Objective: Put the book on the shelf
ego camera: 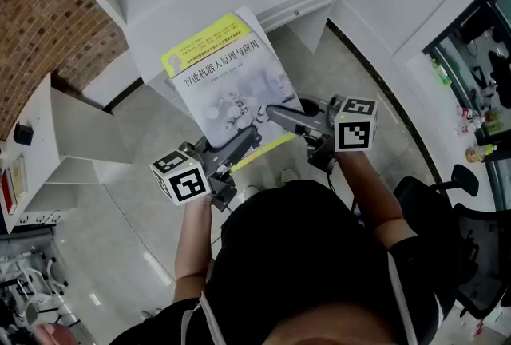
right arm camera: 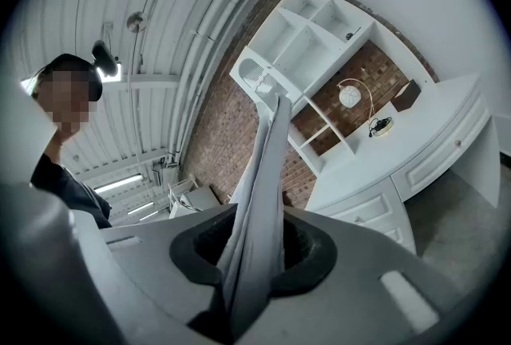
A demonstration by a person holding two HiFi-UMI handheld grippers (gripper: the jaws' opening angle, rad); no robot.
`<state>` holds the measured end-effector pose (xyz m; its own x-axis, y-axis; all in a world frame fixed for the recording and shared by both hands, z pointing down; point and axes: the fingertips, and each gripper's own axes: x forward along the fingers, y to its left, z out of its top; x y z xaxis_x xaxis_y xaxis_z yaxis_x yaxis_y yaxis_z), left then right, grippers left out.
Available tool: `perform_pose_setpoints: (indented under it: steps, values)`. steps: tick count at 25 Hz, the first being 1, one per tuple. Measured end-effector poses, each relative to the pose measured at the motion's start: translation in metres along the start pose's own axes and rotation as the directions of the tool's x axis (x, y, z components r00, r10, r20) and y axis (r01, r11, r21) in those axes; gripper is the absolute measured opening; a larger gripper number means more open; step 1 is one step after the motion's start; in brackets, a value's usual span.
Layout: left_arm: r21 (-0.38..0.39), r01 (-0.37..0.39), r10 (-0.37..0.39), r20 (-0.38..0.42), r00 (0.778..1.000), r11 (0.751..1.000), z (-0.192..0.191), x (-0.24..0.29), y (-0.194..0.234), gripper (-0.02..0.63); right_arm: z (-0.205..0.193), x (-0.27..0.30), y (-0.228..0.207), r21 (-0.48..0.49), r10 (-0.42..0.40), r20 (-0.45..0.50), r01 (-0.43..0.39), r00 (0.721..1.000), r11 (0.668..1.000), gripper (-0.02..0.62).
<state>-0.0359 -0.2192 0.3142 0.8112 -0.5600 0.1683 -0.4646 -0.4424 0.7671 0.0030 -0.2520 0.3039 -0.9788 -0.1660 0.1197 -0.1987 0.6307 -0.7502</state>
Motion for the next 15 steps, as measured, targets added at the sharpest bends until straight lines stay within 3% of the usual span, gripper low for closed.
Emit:
perform_pose_setpoints:
  steps: [15]
  values:
    - [0.053,-0.063,0.065,-0.033,0.997,0.997,-0.0005,0.0010,0.0082,0.111,-0.0021,0.0043,-0.0068,0.007,-0.058,0.033,0.057,0.998,0.998,0.087]
